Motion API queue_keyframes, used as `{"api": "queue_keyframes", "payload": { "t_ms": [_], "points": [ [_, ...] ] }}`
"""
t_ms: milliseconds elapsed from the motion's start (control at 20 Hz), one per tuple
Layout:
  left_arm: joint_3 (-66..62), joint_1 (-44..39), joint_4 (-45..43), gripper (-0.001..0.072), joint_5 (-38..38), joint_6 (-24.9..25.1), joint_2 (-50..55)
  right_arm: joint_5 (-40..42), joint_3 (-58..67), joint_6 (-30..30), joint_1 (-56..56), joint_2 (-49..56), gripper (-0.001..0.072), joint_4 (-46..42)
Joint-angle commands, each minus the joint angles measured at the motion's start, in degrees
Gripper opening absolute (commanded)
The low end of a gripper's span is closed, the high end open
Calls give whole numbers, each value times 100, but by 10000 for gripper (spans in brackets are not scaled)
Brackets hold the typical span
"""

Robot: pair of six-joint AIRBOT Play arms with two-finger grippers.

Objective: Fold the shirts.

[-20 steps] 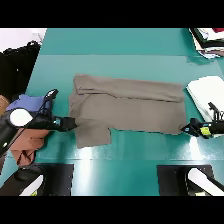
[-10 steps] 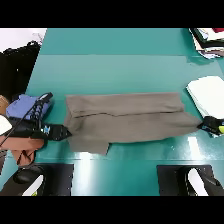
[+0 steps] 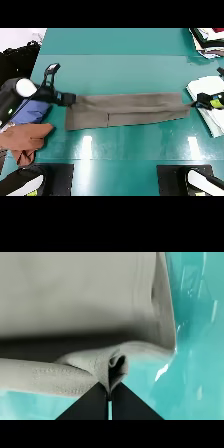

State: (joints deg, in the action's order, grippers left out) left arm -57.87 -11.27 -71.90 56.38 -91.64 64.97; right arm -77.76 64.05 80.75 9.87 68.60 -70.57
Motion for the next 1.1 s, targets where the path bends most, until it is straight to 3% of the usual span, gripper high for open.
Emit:
{"api": "queue_keyframes", "payload": {
  "t_ms": [0,50,100,150,200,300,350,400,450,500,600,800,1000,1050],
  "points": [
    [-651,2,-197,31,-686,13,809,122,813,28,-138,1075,55,367],
    [-745,4,-214,75,-769,13,883,85,1008,24,-98,1279,247,485],
    [-807,2,-212,353,-802,9,896,-9,1211,17,-28,1480,404,645],
    [-887,2,-214,582,-765,9,894,-133,1353,15,42,1604,414,671],
    [-988,2,-214,593,-638,13,894,-286,1473,-46,131,1707,413,654],
    [-1213,2,-197,592,-184,15,892,-415,1405,-286,378,1740,414,656],
    [-1279,2,-116,539,55,15,892,-498,1294,-450,527,1738,413,654],
    [-1290,0,-37,317,197,17,892,-535,1152,-588,673,1738,415,656],
    [-1283,0,72,112,286,44,894,-520,975,-675,837,1742,479,658],
    [-1281,0,162,29,323,59,894,-461,776,-793,988,1746,540,669],
    [-1279,0,420,30,278,59,896,-339,466,-957,1202,1803,600,721],
    [-1255,-144,673,30,70,59,896,-372,245,-1429,1307,2341,597,1718],
    [-1255,-575,673,30,-146,55,1014,-341,509,-1440,916,2830,592,1812],
    [-1255,-675,684,30,-142,48,1099,-321,551,-1440,820,2892,562,1810]
  ]
}}
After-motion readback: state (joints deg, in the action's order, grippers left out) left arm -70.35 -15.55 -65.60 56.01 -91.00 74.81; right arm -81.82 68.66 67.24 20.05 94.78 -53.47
